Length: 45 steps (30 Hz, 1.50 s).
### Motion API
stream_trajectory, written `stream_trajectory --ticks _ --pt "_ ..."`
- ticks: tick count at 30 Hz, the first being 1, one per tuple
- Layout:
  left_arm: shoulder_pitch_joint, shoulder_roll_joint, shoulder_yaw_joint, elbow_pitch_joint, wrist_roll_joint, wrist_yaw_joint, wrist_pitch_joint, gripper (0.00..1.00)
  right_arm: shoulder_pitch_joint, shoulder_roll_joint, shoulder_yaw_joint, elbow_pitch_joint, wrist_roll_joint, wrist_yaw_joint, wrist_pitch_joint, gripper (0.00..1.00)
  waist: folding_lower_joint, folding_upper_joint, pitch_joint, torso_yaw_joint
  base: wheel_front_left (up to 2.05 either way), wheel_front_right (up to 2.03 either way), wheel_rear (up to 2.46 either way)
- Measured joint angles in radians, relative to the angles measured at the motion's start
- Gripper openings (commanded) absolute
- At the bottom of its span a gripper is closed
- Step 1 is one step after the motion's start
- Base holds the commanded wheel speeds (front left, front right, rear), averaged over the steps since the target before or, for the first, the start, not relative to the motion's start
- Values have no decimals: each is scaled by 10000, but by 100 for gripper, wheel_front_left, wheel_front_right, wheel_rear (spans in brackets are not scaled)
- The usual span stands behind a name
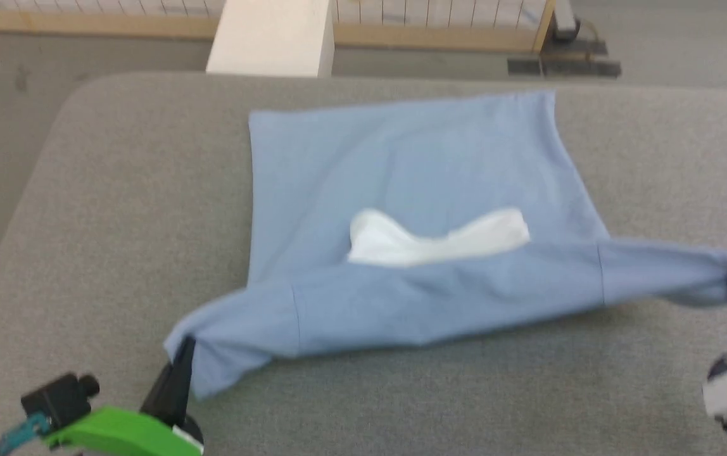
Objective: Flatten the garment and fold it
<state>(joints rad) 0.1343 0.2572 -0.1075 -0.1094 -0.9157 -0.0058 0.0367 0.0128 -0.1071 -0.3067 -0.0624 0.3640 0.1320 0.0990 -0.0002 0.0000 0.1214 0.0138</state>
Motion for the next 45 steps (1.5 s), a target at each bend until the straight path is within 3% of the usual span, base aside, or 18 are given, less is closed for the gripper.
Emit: stream_trajectory --ticks 10,18,23,30,36,42,44,45 --pt "1554 144 71 -554 -431 82 297 0 1878 550 -815 -966 314 0 334 0 0 0 -1115 3 0 0 0" --pt "1715 240 -25 -1060 -399 100 293 0 2462 566 -955 -1260 832 0 330 0 0 0 -964 -27 0 0 0" --pt "1618 238 -291 -1417 146 104 142 0 2495 560 -984 -1170 539 -2 721 0 0 0 -673 30 0 0 0" --pt "804 199 -924 -1632 652 155 303 0 1777 391 -293 12 -610 -2 1839 0 1 0 -47 221 0 0 0" --pt "282 136 -1306 -1509 742 148 546 0 953 -58 493 2109 -1011 -2 2648 0 1 0 339 562 0 0 0" --pt "26 86 -1465 -1400 779 140 692 0 244 -385 531 3160 -1183 0 2414 0 1 -1 546 856 0 0 0" --pt "13 82 -1499 -1381 784 140 717 0 150 -420 516 3229 -1147 0 2364 45 0 -1 591 901 0 0 0" --pt "14 82 -1501 -1373 782 138 717 0 118 -437 533 3210 -1099 0 2405 100 1 0 596 898 0 0 0"
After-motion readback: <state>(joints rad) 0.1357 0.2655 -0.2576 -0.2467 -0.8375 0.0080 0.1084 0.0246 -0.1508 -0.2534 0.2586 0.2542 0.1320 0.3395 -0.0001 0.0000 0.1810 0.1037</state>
